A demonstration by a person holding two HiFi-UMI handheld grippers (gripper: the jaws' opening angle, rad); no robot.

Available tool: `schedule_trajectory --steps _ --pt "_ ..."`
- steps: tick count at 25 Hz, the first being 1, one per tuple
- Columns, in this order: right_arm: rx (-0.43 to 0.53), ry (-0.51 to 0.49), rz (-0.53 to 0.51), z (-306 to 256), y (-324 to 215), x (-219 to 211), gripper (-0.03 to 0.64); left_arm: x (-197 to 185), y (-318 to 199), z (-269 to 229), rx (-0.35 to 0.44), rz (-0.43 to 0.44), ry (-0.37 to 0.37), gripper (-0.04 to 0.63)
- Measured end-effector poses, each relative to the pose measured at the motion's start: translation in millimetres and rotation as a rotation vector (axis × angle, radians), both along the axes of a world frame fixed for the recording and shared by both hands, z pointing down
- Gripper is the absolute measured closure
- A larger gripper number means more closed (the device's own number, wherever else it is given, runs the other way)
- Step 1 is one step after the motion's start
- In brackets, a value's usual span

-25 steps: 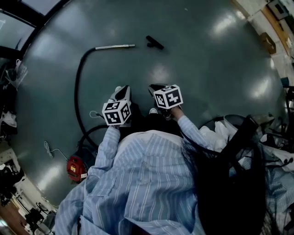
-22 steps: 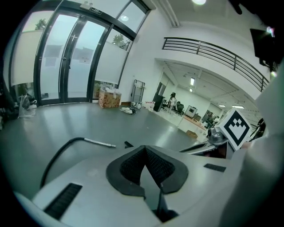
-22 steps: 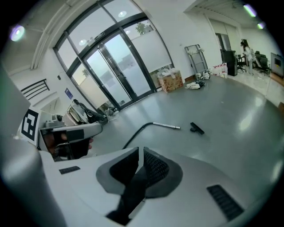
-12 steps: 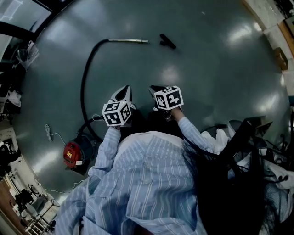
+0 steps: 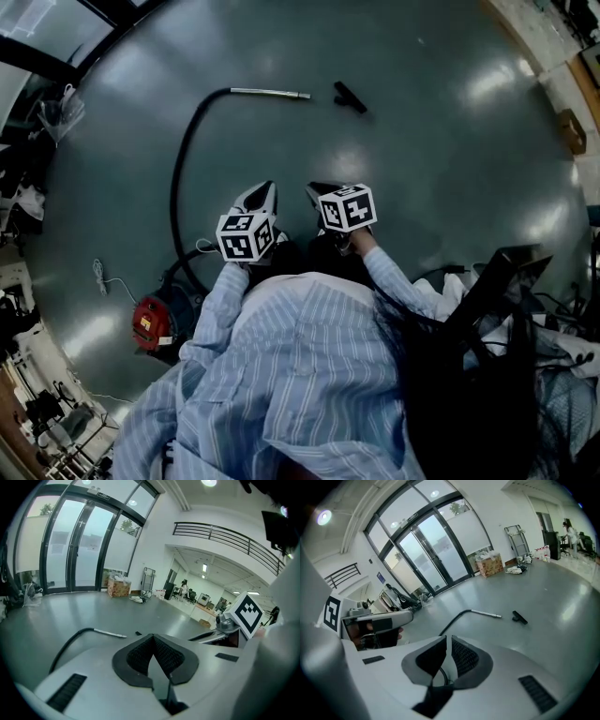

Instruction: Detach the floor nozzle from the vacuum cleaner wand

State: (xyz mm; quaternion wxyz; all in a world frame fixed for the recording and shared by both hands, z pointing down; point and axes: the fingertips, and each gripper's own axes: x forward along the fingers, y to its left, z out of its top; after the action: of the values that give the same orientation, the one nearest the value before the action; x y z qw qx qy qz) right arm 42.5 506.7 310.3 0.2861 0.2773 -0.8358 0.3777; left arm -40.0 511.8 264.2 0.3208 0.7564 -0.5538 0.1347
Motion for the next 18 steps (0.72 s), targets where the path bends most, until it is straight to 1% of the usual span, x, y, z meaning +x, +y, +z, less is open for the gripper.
schedule_trajectory --steps 6,12,18 --pt "0.004 0.011 0.026 -4 1 -13 0.577 -14 -10 -4 0.019 0.038 0.009 0.589" --pt "0.011 0.037 0.053 -7 9 -16 0.577 -19 -5 -3 0.023 0.076 0.013 0.589" --pt "0.022 0.046 0.056 -7 16 -20 0.577 -27 0 -4 0.035 0.076 0.021 0.589"
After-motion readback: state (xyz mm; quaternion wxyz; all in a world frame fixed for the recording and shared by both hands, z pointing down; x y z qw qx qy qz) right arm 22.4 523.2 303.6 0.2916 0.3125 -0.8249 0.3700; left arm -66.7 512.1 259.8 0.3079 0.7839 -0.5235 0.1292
